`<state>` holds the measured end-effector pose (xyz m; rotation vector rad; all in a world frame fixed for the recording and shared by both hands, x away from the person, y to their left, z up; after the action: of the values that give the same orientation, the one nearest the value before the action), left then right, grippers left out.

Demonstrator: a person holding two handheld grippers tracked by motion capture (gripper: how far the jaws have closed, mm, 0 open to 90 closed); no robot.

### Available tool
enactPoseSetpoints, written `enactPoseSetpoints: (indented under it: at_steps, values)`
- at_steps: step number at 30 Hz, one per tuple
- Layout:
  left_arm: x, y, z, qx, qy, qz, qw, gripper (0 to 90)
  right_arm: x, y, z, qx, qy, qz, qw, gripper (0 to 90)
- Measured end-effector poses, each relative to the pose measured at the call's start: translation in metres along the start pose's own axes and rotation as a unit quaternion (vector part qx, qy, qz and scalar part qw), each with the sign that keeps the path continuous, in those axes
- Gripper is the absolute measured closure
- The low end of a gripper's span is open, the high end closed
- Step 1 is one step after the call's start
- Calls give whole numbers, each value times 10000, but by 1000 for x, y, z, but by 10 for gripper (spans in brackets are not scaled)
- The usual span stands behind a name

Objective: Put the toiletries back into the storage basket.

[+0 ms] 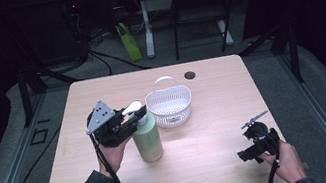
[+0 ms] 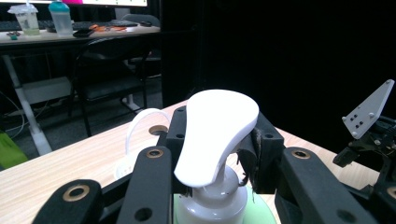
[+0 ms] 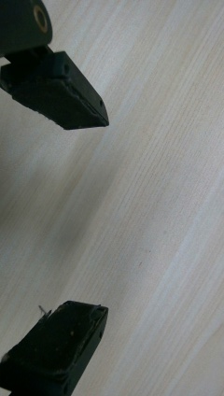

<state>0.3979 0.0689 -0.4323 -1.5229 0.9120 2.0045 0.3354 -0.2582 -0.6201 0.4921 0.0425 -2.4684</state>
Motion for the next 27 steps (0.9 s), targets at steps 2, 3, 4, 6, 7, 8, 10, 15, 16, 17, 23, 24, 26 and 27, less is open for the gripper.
enactPoseSetpoints:
  at_steps: [2,3,4,6,7,8,10,15,16,17,23,24,26,27]
  values:
    - [-1,0,0,-15,6,19,10000,671,0,-1,0,-15,-4,-27,10000,77]
    - [-1,0,0,-15,-8,3,10000,671,0,-1,0,-15,-5,-25,10000,77]
    - [-1,0,0,-12,-16,6,10000,671,0,0,0,-4,-7,-10,10000,78]
    - [-3,0,0,-6,-8,-1,10000,671,1,1,0,0,-14,7,10000,78]
    - [-3,0,0,-14,-20,15,10000,671,1,1,0,1,-13,8,10000,78]
    - [-3,0,0,-25,-32,7,10000,671,1,0,0,-8,-6,1,10000,78]
    - [-5,0,-1,-18,-22,-10,10000,671,1,0,0,-6,-5,2,10000,78]
    - [-8,0,-3,-24,-19,-22,10000,672,1,1,0,-16,-9,-8,10000,78]
    - [-8,0,-3,-14,-24,-25,10000,672,1,0,0,-30,-1,-29,10000,78]
    - [-9,1,-3,-20,-26,-19,10000,672,1,0,0,-28,-3,-28,10000,78]
    - [-14,2,-5,8,-28,-60,10000,672,1,1,0,-11,-11,-6,10000,79]
    - [-14,3,-5,12,-18,-68,10000,672,1,0,0,-24,-4,-29,10000,79]
    - [-16,3,-5,13,-6,-89,10000,672,1,0,0,-22,-5,-25,10000,79]
    - [-16,3,-5,7,-12,-94,10000,672,1,0,0,-25,-6,-28,10000,79]
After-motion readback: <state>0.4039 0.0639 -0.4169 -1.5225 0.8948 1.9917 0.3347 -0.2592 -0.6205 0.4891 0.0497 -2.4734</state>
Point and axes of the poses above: each handheld gripper's, and its own axes: z roughly backward along the jaws, x roughly out of its underside, y roughly to its right, the point moved 10 cm from there along -z, roughly forward along the jaws, and after that the axes turned 11 degrees about z, right-handed, at the moved point
